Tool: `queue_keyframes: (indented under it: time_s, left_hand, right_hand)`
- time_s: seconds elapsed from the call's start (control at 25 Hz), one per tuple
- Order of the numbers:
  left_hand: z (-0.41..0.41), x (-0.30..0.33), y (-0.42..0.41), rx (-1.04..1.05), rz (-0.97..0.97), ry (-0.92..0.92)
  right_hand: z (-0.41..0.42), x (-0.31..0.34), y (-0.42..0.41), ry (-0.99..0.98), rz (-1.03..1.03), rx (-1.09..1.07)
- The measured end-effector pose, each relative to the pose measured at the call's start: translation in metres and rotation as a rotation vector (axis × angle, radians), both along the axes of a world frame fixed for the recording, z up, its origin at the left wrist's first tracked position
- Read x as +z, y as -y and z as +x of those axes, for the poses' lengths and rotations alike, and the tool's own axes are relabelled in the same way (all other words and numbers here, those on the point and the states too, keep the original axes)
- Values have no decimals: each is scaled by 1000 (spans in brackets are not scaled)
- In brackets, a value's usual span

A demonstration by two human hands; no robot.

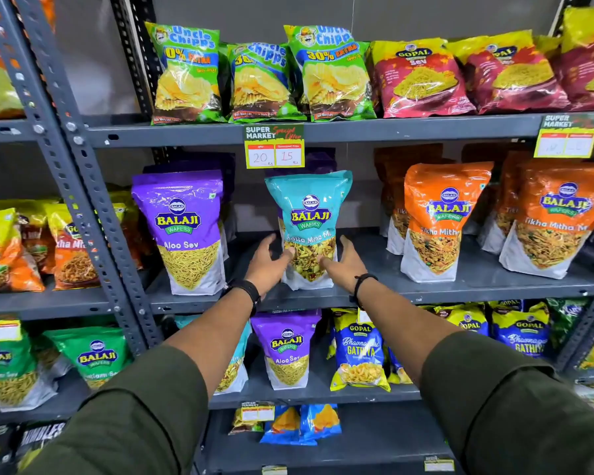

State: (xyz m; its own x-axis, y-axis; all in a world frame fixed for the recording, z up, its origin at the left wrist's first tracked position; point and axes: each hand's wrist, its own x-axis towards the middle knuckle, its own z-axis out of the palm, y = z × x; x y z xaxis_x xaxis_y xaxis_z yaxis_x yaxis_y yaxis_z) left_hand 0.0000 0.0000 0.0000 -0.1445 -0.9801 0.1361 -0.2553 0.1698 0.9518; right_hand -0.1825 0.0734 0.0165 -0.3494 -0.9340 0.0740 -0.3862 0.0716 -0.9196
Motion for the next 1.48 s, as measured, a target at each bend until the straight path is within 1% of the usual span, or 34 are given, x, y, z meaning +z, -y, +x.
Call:
queue_keyframes:
  time_s: [0.12,0.28,0.44,0.6,0.76,0.96,1.12,1.48]
  left_hand:
    - [-3,-6,2,-61,19,-17]
    - [-12,-9,1,-35,-1,-31]
    - [-22,-17,6,-2,10,7]
    - [-45,-32,22,-16,-23,-13]
    - [-73,-6,-14,-61,-49,-16]
    - [-104,-5,-23,-74,-92,3]
    - [-119,-11,-22,-64,-99,-5]
    - [-122,-16,-22,-130,-91,-3]
  right_hand:
    - [1,-10,8,18,-40,43]
    - [-3,-22,18,70,-55,14]
    - [-14,-22,16,66,-78,-8]
    - [-39,-26,12,70,-95,-16]
    - [-80,-46,28,86,-88,-33]
    - [-91,-20,-8,58,-105,-69]
    - [-106,-24,-9,45,-110,-76]
    - [-112,-32,-7,43,-145,-80]
